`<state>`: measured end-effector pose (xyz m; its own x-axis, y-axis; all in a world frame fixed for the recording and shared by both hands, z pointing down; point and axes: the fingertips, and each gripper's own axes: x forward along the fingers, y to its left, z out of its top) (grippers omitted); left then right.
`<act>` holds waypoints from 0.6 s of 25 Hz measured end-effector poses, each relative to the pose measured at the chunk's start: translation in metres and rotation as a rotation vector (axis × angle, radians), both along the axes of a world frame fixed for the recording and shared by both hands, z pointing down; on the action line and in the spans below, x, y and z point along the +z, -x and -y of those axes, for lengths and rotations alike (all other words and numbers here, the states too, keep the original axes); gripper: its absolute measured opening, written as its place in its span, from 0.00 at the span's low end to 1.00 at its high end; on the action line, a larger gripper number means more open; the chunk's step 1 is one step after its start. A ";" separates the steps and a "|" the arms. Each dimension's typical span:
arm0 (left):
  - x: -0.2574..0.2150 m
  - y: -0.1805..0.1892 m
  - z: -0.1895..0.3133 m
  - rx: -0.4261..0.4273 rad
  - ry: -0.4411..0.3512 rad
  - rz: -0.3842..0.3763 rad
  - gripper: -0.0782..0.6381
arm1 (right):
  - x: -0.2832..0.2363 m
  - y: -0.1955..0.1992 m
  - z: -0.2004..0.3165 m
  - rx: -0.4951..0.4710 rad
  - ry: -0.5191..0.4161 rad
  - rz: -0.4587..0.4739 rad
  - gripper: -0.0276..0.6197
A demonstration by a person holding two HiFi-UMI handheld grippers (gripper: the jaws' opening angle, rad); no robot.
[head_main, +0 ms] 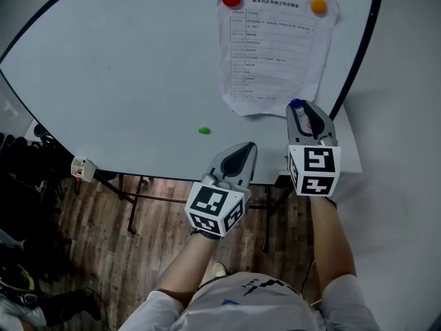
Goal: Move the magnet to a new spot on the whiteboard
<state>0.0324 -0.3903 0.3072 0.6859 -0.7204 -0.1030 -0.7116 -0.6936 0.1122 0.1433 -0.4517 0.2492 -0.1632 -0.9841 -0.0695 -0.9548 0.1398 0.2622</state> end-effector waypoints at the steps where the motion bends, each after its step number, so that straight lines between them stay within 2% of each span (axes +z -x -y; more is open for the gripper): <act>1: 0.002 -0.003 -0.001 0.005 0.008 -0.009 0.12 | 0.000 -0.003 -0.001 0.004 0.010 -0.005 0.24; 4: 0.003 -0.014 -0.007 0.039 0.022 -0.040 0.12 | -0.003 -0.015 -0.004 0.043 0.027 -0.030 0.24; 7: -0.001 0.006 -0.001 0.021 0.006 -0.017 0.12 | -0.007 -0.005 0.006 0.053 0.017 -0.022 0.24; 15: 0.002 0.009 -0.004 0.024 0.008 -0.013 0.12 | -0.009 -0.007 0.013 0.088 0.040 -0.014 0.24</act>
